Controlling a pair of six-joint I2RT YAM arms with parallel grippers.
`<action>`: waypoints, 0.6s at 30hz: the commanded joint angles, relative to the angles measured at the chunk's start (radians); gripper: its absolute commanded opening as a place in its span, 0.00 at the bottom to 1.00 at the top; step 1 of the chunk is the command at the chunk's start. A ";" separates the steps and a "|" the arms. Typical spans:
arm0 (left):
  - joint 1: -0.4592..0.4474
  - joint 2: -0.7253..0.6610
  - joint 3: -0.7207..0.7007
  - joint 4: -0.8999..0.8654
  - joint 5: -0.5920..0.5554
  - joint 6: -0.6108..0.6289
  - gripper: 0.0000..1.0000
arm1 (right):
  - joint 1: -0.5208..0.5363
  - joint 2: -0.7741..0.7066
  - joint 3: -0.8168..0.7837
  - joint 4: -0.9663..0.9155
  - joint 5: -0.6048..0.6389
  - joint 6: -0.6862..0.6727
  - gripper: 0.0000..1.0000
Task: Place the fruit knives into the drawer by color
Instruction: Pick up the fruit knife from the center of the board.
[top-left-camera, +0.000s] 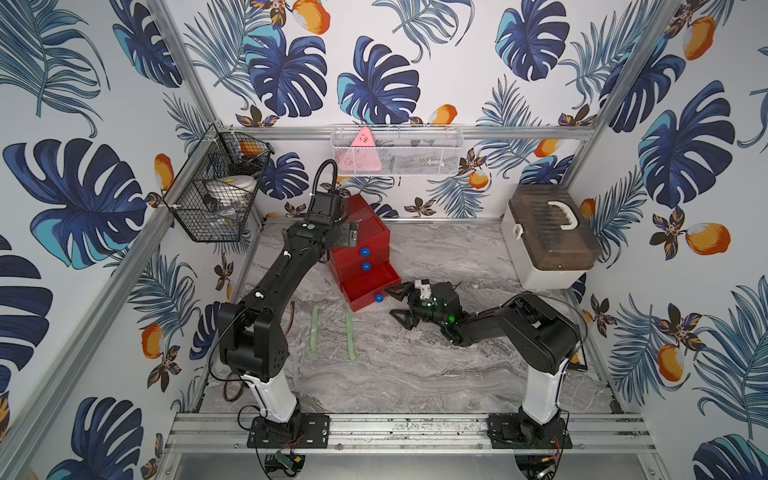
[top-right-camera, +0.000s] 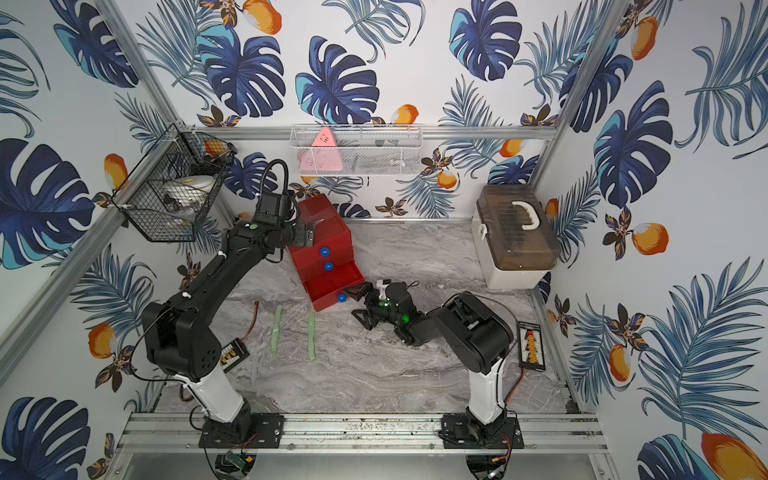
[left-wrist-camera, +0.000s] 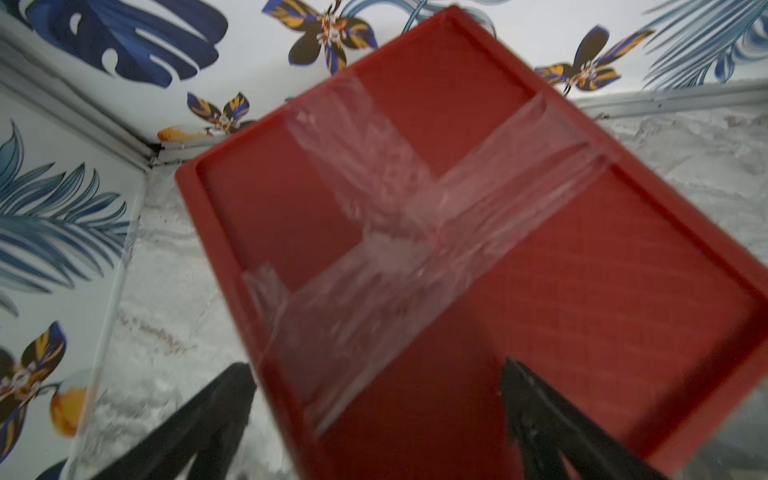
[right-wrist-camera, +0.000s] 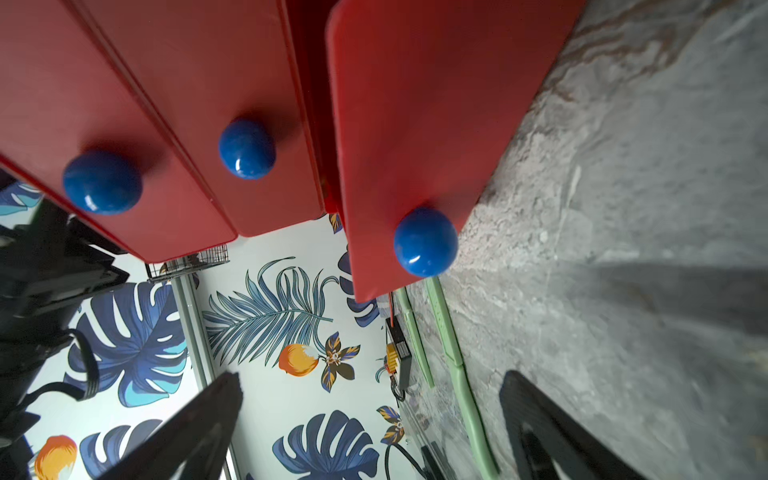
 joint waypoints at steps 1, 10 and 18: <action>0.001 -0.077 -0.023 -0.135 -0.030 -0.017 0.99 | 0.005 -0.071 -0.015 -0.073 -0.025 -0.088 1.00; 0.001 -0.298 -0.199 -0.220 -0.136 -0.044 0.99 | 0.058 -0.269 0.052 -0.428 -0.059 -0.333 1.00; 0.014 -0.363 -0.339 -0.392 -0.104 -0.143 0.99 | 0.169 -0.343 0.321 -0.971 -0.040 -0.675 1.00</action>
